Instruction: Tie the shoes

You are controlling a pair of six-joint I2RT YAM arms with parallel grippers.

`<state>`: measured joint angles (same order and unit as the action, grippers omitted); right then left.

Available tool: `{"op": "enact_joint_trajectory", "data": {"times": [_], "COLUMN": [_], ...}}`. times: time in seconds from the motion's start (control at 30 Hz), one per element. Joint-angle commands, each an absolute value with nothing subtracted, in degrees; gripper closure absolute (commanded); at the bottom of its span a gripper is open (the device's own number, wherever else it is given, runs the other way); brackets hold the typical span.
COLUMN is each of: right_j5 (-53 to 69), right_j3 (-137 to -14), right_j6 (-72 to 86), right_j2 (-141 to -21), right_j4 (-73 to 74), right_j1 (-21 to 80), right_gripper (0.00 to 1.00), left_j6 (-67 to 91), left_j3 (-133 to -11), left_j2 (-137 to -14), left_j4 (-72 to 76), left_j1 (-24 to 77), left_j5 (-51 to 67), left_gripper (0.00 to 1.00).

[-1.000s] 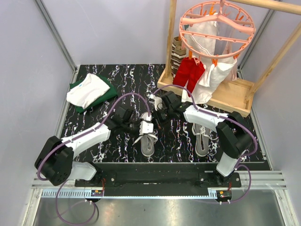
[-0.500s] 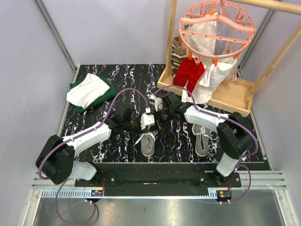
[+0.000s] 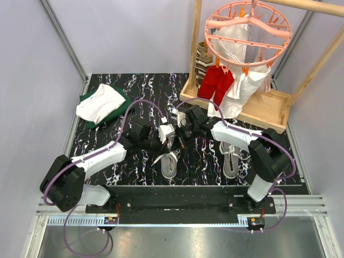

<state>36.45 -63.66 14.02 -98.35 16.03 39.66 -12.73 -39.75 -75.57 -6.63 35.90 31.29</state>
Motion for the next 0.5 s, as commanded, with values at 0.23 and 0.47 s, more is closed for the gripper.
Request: {"op": "enact_joint_trajectory", "data": {"times": [0.23, 0.47], "right_j5": [37.88, 38.14], "right_j3": [-63.37, -63.46], "right_j6": [14.77, 15.12], "right_j2": [-95.36, -95.62], "right_j4": [13.80, 13.53], "right_j1": [39.82, 39.82], "right_gripper": [1.00, 1.00], "left_j6": [-0.89, 5.62], "left_j3": [-37.62, -36.30], "left_j2": [-73.74, -74.09], "left_j4": [1.66, 4.57], "left_j1": [34.81, 34.28], "left_j5": [28.48, 28.83], "left_gripper": [1.00, 1.00]}}
